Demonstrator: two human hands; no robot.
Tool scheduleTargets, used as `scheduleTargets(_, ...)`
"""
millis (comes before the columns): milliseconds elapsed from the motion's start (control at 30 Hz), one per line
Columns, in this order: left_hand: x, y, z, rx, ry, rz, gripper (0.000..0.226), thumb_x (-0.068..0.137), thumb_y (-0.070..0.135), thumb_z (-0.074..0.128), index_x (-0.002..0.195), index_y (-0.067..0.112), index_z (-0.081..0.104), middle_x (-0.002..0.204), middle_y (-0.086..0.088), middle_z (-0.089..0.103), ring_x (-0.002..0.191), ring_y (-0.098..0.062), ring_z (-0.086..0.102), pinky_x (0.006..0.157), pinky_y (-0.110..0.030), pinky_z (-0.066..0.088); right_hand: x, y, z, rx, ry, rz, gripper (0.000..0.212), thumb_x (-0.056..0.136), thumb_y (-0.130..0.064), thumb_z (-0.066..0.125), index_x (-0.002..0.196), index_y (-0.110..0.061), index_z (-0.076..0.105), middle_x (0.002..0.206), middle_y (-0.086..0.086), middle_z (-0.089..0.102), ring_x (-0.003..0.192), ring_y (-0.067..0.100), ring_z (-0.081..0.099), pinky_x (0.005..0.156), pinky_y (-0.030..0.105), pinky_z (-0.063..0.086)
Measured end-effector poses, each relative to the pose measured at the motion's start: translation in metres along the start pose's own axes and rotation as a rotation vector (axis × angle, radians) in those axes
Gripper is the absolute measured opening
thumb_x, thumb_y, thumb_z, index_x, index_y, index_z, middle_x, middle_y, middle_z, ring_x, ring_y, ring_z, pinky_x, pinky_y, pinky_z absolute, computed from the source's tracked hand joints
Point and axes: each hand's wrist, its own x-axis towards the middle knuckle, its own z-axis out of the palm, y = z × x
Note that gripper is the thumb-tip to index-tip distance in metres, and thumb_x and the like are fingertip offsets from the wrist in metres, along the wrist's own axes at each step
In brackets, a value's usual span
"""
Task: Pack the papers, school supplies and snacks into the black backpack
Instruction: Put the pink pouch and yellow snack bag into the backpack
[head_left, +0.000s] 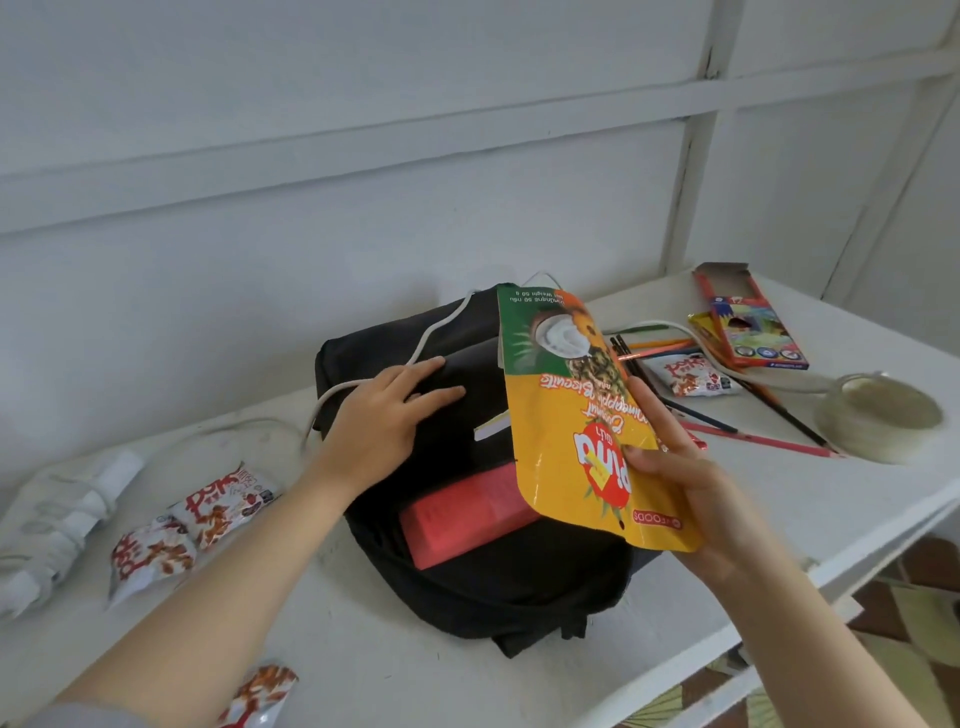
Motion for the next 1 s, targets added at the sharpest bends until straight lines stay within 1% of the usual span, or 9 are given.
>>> scheduleTargets(133, -0.012, -0.002, 0.001, 0.057, -0.17, -0.044, 0.054, 0.084, 0.054, 0.046, 0.134, 0.033, 0.049, 0.147, -0.008, 0.038, 0.118, -0.039, 0.05, 0.089, -0.047, 0.047, -0.001, -0.001, -0.003, -0.032, 0.006, 0.001, 0.06, 0.068, -0.006, 0.062, 0.112, -0.047, 0.06, 0.106, 0.002, 0.071, 0.084, 0.032, 0.071, 0.05, 0.035, 0.057)
scheduleTargets(233, -0.011, -0.001, 0.002, 0.136, -0.287, -0.121, 0.077, 0.07, 0.069, 0.057, 0.138, 0.042, 0.036, 0.147, -0.016, 0.034, 0.115, -0.043, 0.051, 0.081, -0.048, 0.05, 0.002, 0.0, -0.006, -0.055, -0.004, 0.014, 0.061, 0.069, -0.005, 0.062, 0.111, -0.048, 0.061, 0.109, 0.003, 0.069, 0.087, 0.033, 0.07, 0.052, 0.036, 0.057)
scheduleTargets(333, -0.009, 0.0, 0.0, 0.128, -0.326, -0.177, 0.087, 0.065, 0.059, 0.072, 0.138, 0.05, 0.025, 0.137, -0.02, 0.045, 0.093, -0.039, 0.061, 0.06, -0.039, 0.053, 0.004, 0.0, -0.009, -0.107, -0.007, 0.016, 0.062, 0.069, -0.004, 0.063, 0.111, -0.049, 0.062, 0.111, 0.003, 0.067, 0.09, 0.034, 0.069, 0.056, 0.038, 0.058)
scheduleTargets(533, 0.0, -0.006, -0.011, 0.031, -0.318, -0.154, 0.075, 0.074, 0.043, 0.073, 0.134, 0.048, 0.029, 0.105, -0.016, 0.058, 0.067, -0.034, 0.062, 0.051, -0.038, 0.053, 0.001, -0.002, -0.014, -0.285, -0.083, 0.081, 0.064, 0.068, 0.0, 0.065, 0.112, -0.047, 0.065, 0.104, -0.002, 0.071, 0.092, 0.033, 0.069, 0.063, 0.04, 0.059)
scheduleTargets(633, 0.008, -0.011, -0.022, 0.008, -0.316, -0.215, 0.071, 0.08, 0.042, 0.066, 0.137, 0.053, 0.024, 0.111, -0.012, 0.052, 0.07, -0.028, 0.059, 0.062, -0.037, 0.052, -0.002, -0.003, -0.02, -0.404, -0.163, 0.126, 0.061, 0.075, 0.004, 0.065, 0.116, -0.042, 0.064, 0.114, 0.003, 0.068, 0.099, 0.033, 0.067, 0.074, 0.041, 0.058)
scheduleTargets(733, 0.016, -0.014, -0.032, -0.05, -0.3, -0.25, 0.07, 0.082, 0.039, 0.066, 0.135, 0.051, 0.022, 0.114, -0.008, 0.049, 0.08, -0.025, 0.058, 0.07, -0.034, 0.048, -0.004, -0.006, -0.026, -0.484, -0.2, 0.194, 0.061, 0.071, -0.005, 0.07, 0.119, -0.042, 0.062, 0.118, 0.005, 0.066, 0.102, 0.033, 0.065, 0.085, 0.047, 0.054)
scheduleTargets(833, 0.024, -0.012, -0.041, -0.082, -0.246, -0.251, 0.064, 0.085, 0.032, 0.065, 0.135, 0.049, 0.03, 0.112, -0.007, 0.05, 0.09, -0.027, 0.057, 0.073, -0.034, 0.046, -0.005, -0.011, -0.028, -0.524, -0.211, 0.22, 0.061, 0.069, -0.01, 0.07, 0.118, -0.044, 0.062, 0.118, 0.004, 0.066, 0.103, 0.031, 0.066, 0.086, 0.047, 0.053)
scheduleTargets(900, 0.029, -0.011, -0.046, -0.065, -0.186, -0.229, 0.057, 0.086, 0.028, 0.064, 0.134, 0.044, 0.04, 0.111, -0.01, 0.052, 0.087, -0.03, 0.058, 0.07, -0.033, 0.045, -0.003, -0.014, -0.022, -0.546, -0.187, 0.207, 0.057, 0.074, -0.005, 0.07, 0.114, -0.046, 0.064, 0.116, 0.002, 0.067, 0.1, 0.028, 0.067, 0.084, 0.046, 0.055)
scheduleTargets(1000, 0.036, -0.007, -0.053, -0.003, -0.087, -0.144, 0.056, 0.084, 0.016, 0.067, 0.131, 0.04, 0.048, 0.096, -0.012, 0.053, 0.067, -0.031, 0.057, 0.056, -0.033, 0.047, 0.004, -0.017, -0.007, -0.634, -0.089, 0.159, 0.058, 0.081, 0.0, 0.065, 0.109, -0.05, 0.064, 0.12, -0.001, 0.063, 0.101, 0.026, 0.066, 0.086, 0.046, 0.055)
